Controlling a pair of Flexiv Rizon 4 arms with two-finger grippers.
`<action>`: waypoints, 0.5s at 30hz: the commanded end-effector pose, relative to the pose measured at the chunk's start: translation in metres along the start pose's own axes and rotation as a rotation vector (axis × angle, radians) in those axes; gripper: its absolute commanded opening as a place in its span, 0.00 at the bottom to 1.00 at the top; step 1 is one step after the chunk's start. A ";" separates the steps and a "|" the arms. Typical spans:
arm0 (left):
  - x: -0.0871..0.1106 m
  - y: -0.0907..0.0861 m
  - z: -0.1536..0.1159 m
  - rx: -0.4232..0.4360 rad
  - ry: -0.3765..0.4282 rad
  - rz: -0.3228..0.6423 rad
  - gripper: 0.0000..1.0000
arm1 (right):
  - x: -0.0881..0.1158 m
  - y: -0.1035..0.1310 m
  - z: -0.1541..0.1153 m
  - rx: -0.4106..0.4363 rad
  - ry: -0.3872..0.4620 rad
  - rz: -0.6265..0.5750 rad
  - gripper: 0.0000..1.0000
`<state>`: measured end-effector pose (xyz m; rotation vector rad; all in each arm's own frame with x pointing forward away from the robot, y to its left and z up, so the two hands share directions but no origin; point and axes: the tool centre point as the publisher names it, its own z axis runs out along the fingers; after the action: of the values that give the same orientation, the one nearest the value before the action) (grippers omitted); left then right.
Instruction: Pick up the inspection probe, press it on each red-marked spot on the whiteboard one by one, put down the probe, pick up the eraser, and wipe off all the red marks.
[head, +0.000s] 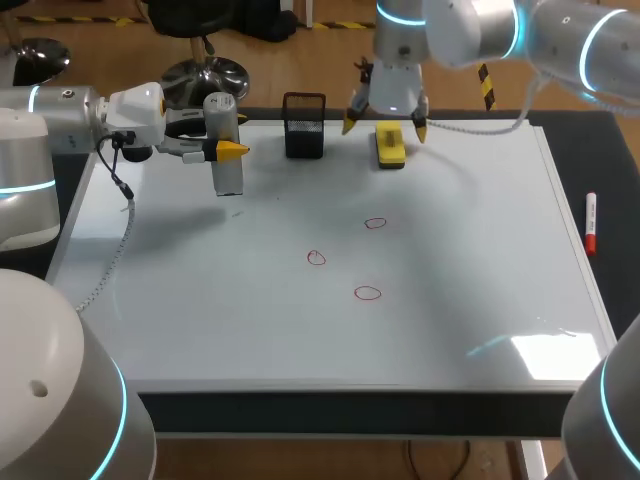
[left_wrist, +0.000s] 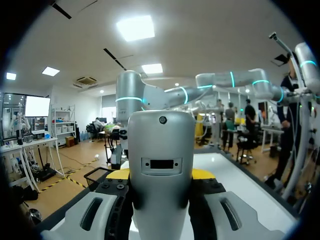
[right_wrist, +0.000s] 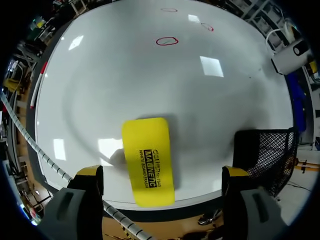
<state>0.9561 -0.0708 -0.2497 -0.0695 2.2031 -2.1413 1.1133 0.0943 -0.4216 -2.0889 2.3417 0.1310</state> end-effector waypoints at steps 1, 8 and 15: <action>-0.001 0.000 0.000 0.002 0.002 0.002 0.00 | 0.002 -0.002 0.002 -0.004 0.010 -0.002 1.00; -0.001 0.000 0.000 0.002 0.002 0.002 0.00 | 0.007 0.000 0.005 -0.007 0.021 0.006 1.00; -0.001 0.000 0.000 0.002 0.002 0.002 0.00 | 0.011 -0.001 0.006 -0.004 0.035 0.003 0.95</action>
<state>0.9561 -0.0708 -0.2497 -0.0696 2.2031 -2.1413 1.1112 0.0834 -0.4306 -2.0991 2.3635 0.1064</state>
